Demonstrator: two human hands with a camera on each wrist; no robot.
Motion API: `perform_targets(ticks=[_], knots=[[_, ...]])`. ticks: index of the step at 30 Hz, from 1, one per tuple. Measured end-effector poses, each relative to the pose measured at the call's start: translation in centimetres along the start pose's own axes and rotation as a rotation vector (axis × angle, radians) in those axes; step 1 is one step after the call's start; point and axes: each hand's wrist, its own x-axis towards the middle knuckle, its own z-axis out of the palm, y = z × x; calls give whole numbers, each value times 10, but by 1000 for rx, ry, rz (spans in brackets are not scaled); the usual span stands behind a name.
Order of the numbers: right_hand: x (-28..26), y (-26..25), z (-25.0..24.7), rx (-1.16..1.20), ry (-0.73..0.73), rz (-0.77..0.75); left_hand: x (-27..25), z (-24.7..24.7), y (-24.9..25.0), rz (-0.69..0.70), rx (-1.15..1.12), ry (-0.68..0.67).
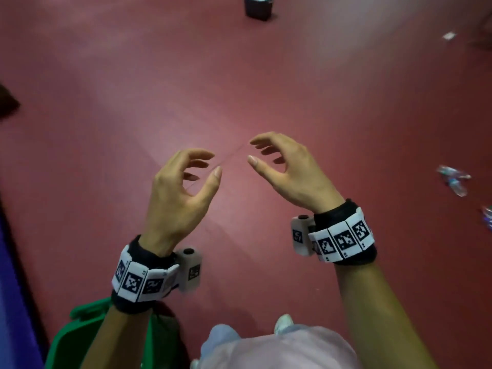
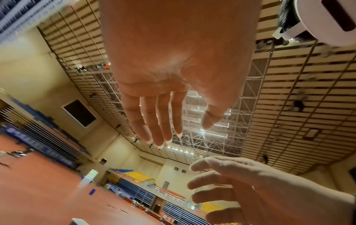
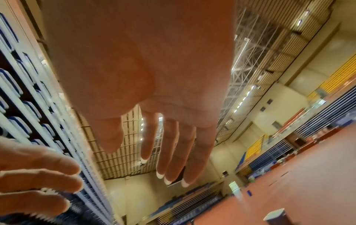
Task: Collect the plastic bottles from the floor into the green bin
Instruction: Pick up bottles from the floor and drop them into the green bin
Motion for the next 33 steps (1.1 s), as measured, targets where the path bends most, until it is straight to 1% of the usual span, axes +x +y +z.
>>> perform_targets(ticks=[4, 9, 14, 17, 23, 25, 27, 33], knots=[[-14, 69, -87, 21, 204, 121, 55, 90, 48, 78, -79, -104], [-32, 148, -164, 22, 399, 270, 115, 195, 88, 201, -135, -284], [-42, 226, -228, -21, 549, 403, 174, 304, 106, 290, -213, -430], [-39, 275, -268, -73, 629, 475, 214, 373, 115, 345, -275, -507], [-12, 360, -357, -142, 808, 620, 311, 508, 142, 448, -376, -696], [-10, 382, -380, -144, 887, 672, 339, 551, 155, 487, -399, -772], [-11, 404, -399, -157, 931, 724, 361, 593, 171, 526, -417, -830], [-30, 471, -452, -150, 1023, 894, 397, 716, 213, 588, -460, -995]])
